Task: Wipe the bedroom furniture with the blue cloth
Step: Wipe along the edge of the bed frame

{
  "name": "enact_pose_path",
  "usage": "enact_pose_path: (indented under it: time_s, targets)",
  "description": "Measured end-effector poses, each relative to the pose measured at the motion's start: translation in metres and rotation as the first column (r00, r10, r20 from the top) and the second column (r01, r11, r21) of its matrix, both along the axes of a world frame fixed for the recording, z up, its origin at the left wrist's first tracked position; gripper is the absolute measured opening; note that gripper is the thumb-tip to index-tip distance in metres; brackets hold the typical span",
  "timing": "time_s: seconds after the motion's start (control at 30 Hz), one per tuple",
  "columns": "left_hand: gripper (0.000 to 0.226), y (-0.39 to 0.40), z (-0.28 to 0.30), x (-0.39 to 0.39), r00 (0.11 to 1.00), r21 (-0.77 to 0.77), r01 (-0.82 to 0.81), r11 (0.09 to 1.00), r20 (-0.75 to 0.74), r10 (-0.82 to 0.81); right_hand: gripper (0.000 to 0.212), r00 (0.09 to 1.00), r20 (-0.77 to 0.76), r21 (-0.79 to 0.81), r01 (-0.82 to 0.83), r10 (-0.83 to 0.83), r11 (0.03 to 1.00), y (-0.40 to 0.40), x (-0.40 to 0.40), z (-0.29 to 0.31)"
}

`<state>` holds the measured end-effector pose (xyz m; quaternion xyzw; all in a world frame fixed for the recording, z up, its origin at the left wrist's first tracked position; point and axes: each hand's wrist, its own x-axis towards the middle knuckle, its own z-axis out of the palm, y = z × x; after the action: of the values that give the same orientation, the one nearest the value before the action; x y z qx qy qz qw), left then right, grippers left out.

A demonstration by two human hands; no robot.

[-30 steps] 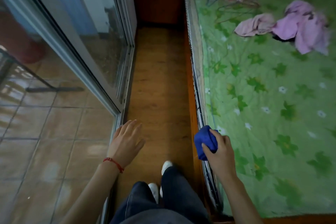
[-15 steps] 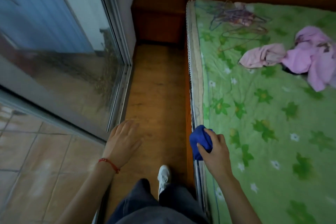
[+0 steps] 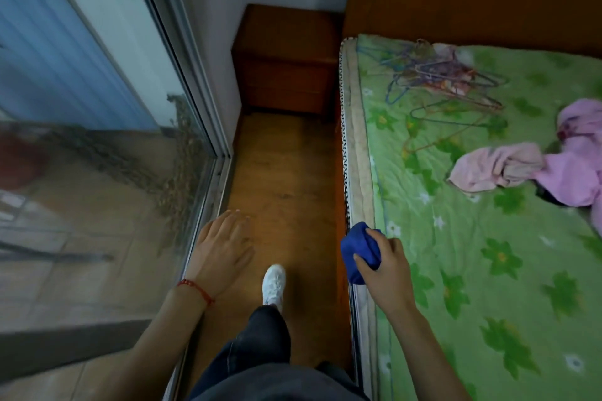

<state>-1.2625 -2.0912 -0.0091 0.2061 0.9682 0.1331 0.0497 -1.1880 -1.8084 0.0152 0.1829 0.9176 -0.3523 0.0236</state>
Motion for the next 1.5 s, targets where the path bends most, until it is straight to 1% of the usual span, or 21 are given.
enact_pose_path:
  time_s: [0.17, 0.33, 0.43, 0.53, 0.73, 0.9, 1.0, 1.2, 1.3, 1.37, 1.43, 1.5]
  targets:
    - [0.074, 0.010, 0.009, -0.111, 0.999, -0.046, 0.046, 0.998, 0.001, -0.046, 0.052, 0.998, -0.048, -0.018, 0.037, -0.038, 0.999, 0.010, -0.105, 0.012]
    - [0.072, 0.032, 0.022, -0.203, 0.996, -0.062, 0.078, 0.995, -0.029, -0.080, 0.052, 0.994, -0.080, -0.003, 0.076, -0.076, 0.997, 0.027, -0.181, 0.020]
    - [0.074, 0.052, 0.025, -0.246, 0.994, -0.055, 0.103, 0.993, -0.037, -0.105, 0.052, 0.993, -0.069, -0.002, 0.101, -0.101, 0.995, 0.040, -0.217, 0.020]
    - [0.074, 0.073, 0.020, -0.284, 0.990, -0.042, 0.130, 0.991, -0.055, -0.132, 0.052, 0.990, -0.055, 0.006, 0.128, -0.127, 0.992, 0.059, -0.252, 0.016]
    - [0.077, 0.126, 0.009, -0.370, 0.988, -0.062, 0.153, 0.986, -0.025, -0.154, 0.051, 0.987, -0.063, -0.001, 0.150, -0.150, 0.989, 0.110, -0.333, 0.007]
    - [0.075, 0.168, 0.014, -0.433, 0.990, -0.076, 0.139, 0.987, -0.021, -0.141, 0.052, 0.991, -0.068, 0.022, 0.119, -0.117, 0.993, 0.149, -0.401, 0.014]
    - [0.077, 0.193, 0.014, -0.473, 0.986, -0.101, 0.167, 0.981, -0.006, -0.168, 0.052, 0.993, -0.057, 0.025, 0.103, -0.101, 0.994, 0.169, -0.437, 0.016]
    - [0.077, 0.235, 0.009, -0.545, 0.979, -0.085, 0.206, 0.975, 0.013, -0.206, 0.053, 0.988, -0.001, -0.001, 0.152, -0.152, 0.988, 0.195, -0.490, 0.013]
    - [0.076, 0.254, 0.002, -0.588, 0.971, -0.087, 0.239, 0.967, 0.025, -0.238, 0.053, 0.985, -0.001, -0.008, 0.174, -0.174, 0.985, 0.205, -0.525, 0.009]
    - [0.072, 0.266, -0.002, -0.620, 0.964, -0.097, 0.265, 0.959, 0.038, -0.263, 0.053, 0.980, 0.001, -0.004, 0.200, -0.200, 0.980, 0.211, -0.551, 0.007]
    - [0.062, 0.276, -0.004, -0.652, 0.959, -0.116, 0.283, 0.952, 0.054, -0.279, 0.053, 0.976, 0.004, -0.010, 0.220, -0.220, 0.975, 0.216, -0.580, 0.006]
    - [0.059, 0.282, -0.006, -0.685, 0.959, -0.111, 0.280, 0.954, 0.067, -0.274, 0.053, 0.972, 0.008, -0.024, 0.233, -0.233, 0.972, 0.219, -0.610, 0.005]
